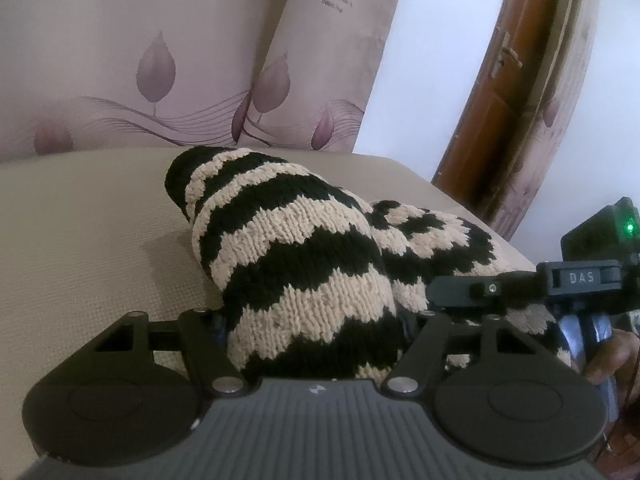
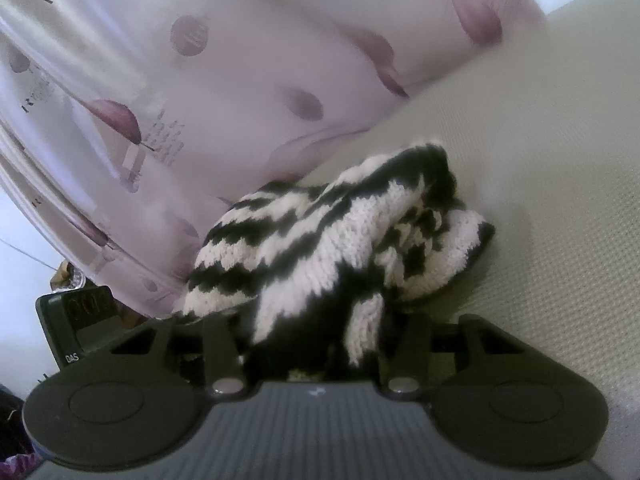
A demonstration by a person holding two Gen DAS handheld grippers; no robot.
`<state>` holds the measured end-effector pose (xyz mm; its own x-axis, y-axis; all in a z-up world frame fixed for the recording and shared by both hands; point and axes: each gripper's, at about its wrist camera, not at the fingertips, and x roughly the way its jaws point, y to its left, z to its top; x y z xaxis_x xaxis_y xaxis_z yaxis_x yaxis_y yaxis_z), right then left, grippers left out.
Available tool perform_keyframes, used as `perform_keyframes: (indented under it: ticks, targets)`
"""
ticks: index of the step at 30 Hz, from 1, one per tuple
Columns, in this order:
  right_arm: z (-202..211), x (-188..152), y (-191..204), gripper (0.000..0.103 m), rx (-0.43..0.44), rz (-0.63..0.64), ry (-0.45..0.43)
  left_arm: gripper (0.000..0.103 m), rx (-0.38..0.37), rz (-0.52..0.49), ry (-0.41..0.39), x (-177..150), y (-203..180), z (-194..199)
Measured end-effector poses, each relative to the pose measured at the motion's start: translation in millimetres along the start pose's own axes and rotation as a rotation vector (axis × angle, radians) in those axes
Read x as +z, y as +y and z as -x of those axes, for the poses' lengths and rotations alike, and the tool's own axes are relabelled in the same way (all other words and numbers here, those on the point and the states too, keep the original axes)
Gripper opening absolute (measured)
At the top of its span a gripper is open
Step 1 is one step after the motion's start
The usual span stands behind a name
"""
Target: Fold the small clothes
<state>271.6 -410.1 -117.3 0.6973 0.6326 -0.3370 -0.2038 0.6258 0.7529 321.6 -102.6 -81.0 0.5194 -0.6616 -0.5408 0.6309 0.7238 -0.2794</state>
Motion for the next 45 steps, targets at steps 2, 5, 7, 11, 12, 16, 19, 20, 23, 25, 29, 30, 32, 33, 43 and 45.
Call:
perform_keyframes:
  ticks: [2,5,7,11,12,16,19,20,23,25,29,30,32,33,43,45]
  targets:
    - [0.6,-3.5,6.0,0.048,0.004,-0.005,-0.004,0.068,0.008,0.001,0.001,0.3,-0.3,4.2]
    - [-0.4,-10.0,14.3,0.048,0.017,-0.014,-0.006,0.068,0.022,0.002,0.0,-1.5,-0.7,15.3]
    - [-1.1,-15.0,21.2,0.048,0.026,-0.014,-0.003,0.067,0.032,0.0,-0.003,-3.3,-1.6,22.9]
    - [-2.0,-23.8,34.8,0.048,0.042,-0.016,0.001,0.067,0.048,0.001,-0.006,-6.6,-2.1,39.8]
    - [-2.2,-25.9,37.9,0.048,0.045,-0.016,0.002,0.067,0.053,0.002,-0.007,-7.7,-2.1,44.2]
    - [-1.9,-35.1,50.7,0.048,0.062,-0.023,0.002,0.067,0.068,0.011,-0.011,-12.0,-0.8,61.2]
    - [-2.4,-42.2,61.7,0.048,0.076,-0.025,0.006,0.067,0.082,0.02,-0.011,-15.9,0.3,74.7]
    - [-2.8,-44.7,65.5,0.048,0.08,-0.025,0.008,0.067,0.087,0.025,-0.011,-17.7,1.0,80.2]
    - [-3.7,-52.8,77.9,0.048,0.093,-0.022,0.013,0.067,0.1,0.037,-0.016,-23.8,3.9,97.8]
    - [-3.2,-58.2,85.9,0.048,0.107,-0.02,0.015,0.067,0.107,0.043,-0.02,-27.2,5.2,108.4]
    - [-4.6,-69.0,98.9,0.048,0.129,-0.02,0.022,0.067,0.127,0.058,-0.023,-34.6,8.1,130.1]
    - [-4.9,-72.4,102.5,0.048,0.136,-0.021,0.023,0.067,0.134,0.061,-0.023,-36.7,8.5,135.9]
    - [-6.3,-78.0,109.0,0.048,0.148,-0.025,0.024,0.067,0.145,0.066,-0.026,-40.3,9.5,145.9]
    - [-6.8,-81.0,111.8,0.048,0.154,-0.026,0.025,0.067,0.153,0.066,-0.028,-42.1,9.6,151.5]
    - [-15.3,-105.0,145.1,0.048,0.209,-0.013,0.046,0.067,0.221,0.066,-0.05,-58.1,9.7,203.7]
    - [-15.4,-109.7,152.0,0.048,0.214,-0.003,0.047,0.067,0.229,0.063,-0.054,-60.1,9.4,212.0]
